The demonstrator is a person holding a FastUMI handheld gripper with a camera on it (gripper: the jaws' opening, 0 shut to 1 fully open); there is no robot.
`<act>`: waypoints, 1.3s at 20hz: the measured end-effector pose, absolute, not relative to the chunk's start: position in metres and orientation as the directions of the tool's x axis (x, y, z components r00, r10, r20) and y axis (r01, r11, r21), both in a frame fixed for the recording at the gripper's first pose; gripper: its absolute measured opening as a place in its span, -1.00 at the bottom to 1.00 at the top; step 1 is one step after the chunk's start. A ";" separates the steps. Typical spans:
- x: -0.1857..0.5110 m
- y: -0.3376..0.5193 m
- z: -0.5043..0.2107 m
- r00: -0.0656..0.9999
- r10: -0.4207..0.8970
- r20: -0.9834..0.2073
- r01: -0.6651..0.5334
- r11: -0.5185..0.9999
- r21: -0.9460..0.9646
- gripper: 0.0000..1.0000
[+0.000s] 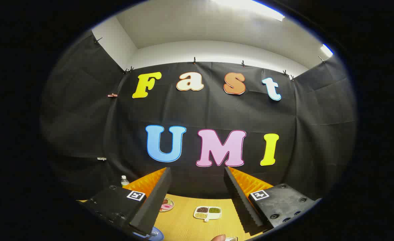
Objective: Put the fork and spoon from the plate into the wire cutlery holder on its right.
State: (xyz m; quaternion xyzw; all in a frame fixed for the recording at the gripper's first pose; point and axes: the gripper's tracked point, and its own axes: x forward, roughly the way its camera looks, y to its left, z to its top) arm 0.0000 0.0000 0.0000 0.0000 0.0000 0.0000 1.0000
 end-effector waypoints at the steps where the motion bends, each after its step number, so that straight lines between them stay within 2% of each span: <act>1: 0.003 0.000 -0.002 1.000 0.000 0.000 0.000 1.000 0.003 0.95; 22: 0.033 -0.011 -0.025 1.000 -0.017 -0.013 0.017 1.000 0.007 0.95; 26: 0.039 -0.005 -0.035 0.999 -0.002 -0.044 0.003 1.000 0.013 0.95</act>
